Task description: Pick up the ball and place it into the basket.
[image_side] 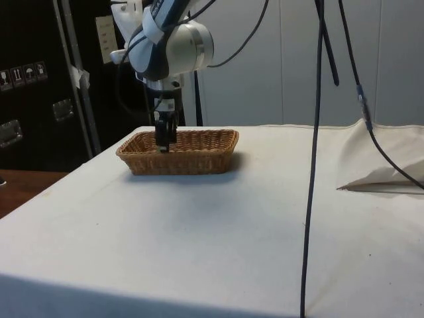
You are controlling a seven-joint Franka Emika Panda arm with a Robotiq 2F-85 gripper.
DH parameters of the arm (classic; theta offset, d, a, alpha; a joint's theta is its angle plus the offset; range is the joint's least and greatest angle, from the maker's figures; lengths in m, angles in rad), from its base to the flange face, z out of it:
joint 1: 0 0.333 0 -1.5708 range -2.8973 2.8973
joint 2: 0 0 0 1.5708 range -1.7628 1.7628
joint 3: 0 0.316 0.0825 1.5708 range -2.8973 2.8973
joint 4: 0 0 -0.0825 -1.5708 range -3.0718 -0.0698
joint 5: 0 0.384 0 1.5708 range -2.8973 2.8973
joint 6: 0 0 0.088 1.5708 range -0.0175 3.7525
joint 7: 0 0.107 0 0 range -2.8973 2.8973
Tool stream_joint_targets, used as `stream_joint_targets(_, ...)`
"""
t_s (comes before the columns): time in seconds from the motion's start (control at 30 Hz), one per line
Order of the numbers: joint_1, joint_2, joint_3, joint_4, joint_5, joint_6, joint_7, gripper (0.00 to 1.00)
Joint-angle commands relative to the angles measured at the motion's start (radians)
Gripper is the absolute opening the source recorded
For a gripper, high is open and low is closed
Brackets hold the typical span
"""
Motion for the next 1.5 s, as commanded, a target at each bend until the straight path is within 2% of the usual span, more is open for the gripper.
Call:
stream_joint_targets(0.0,0.003,-0.010,-0.006,-0.002,-0.004,-0.007,0.003,1.00)
stream_joint_targets(0.03,0.005,-0.016,-0.011,-0.003,-0.007,-0.010,0.005,1.00)
stream_joint_targets(0.07,0.000,-0.002,-0.003,0.002,0.000,0.000,0.001,1.00)
stream_joint_targets(0.1,0.006,-0.021,-0.016,-0.003,-0.008,-0.012,0.007,1.00)
stream_joint_targets(0.33,0.017,-0.065,-0.044,-0.012,-0.023,-0.042,0.030,1.00)
stream_joint_targets(0.37,0.006,-0.063,-0.032,-0.006,-0.014,-0.041,0.018,1.00)
stream_joint_targets(0.4,0.018,-0.073,-0.047,-0.014,-0.027,-0.046,0.035,1.00)
stream_joint_targets(0.63,0.031,-0.129,-0.067,-0.027,-0.052,-0.065,0.084,1.00)
stream_joint_targets(0.67,0.020,-0.126,-0.053,-0.021,-0.044,-0.062,0.074,1.00)
stream_joint_targets(0.7,0.032,-0.136,-0.067,-0.030,-0.057,-0.066,0.092,1.00)
stream_joint_targets(0.9,0.037,-0.186,-0.075,-0.041,-0.088,-0.075,0.143,1.00)
stream_joint_targets(0.93,0.025,-0.177,-0.060,-0.034,-0.074,-0.067,0.125,1.00)
stream_joint_targets(0.97,0.038,-0.193,-0.076,-0.041,-0.093,-0.076,0.151,1.00)
stream_joint_targets(1.2,0.044,-0.240,-0.078,-0.040,-0.133,-0.094,0.219,1.00)
stream_joint_targets(1.27,0.051,-0.259,-0.077,-0.040,-0.152,-0.104,0.247,1.00)
stream_joint_targets(1.3,0.038,-0.254,-0.065,-0.035,-0.140,-0.100,0.232,1.00)
stream_joint_targets(1.33,0.052,-0.265,-0.076,-0.041,-0.158,-0.106,0.255,1.00)
stream_joint_targets(1.47,0.062,-0.284,-0.071,-0.043,-0.180,-0.114,0.286,1.00)
